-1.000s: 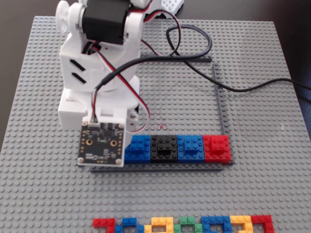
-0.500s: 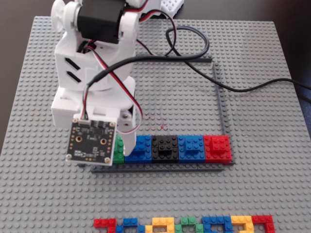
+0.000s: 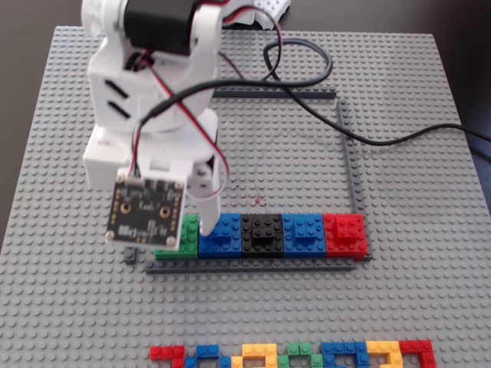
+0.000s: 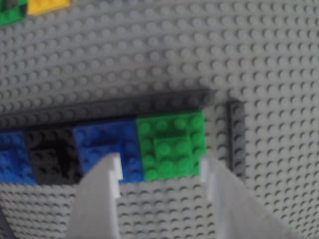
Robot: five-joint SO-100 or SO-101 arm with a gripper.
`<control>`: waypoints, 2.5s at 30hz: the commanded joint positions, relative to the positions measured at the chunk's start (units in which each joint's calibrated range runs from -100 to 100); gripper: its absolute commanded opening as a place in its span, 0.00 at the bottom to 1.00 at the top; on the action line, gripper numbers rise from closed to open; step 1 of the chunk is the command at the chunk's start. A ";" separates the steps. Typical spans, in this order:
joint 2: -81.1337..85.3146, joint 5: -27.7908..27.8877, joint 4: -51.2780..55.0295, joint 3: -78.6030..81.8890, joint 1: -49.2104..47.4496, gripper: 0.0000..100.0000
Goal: Grab the cube and place it into the grid
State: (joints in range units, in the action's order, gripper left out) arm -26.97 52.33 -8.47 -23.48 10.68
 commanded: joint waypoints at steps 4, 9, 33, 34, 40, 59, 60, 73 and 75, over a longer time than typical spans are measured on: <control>11.92 -0.78 1.19 -0.31 0.48 0.20; 14.68 -1.12 2.61 -1.13 0.18 0.20; 54.66 -4.59 8.77 21.98 -6.00 0.02; 56.98 -4.88 8.62 23.98 -6.52 0.00; 72.11 -5.62 6.03 37.75 -9.54 0.00; 99.11 -4.88 -12.43 77.17 -8.14 0.00; 99.97 -5.03 -13.22 78.80 -8.21 0.00; 118.80 -4.59 -15.51 100.82 -10.87 0.00; 121.04 -4.30 -15.46 103.09 -10.57 0.00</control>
State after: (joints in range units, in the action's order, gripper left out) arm 88.89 47.59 -23.32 76.96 0.33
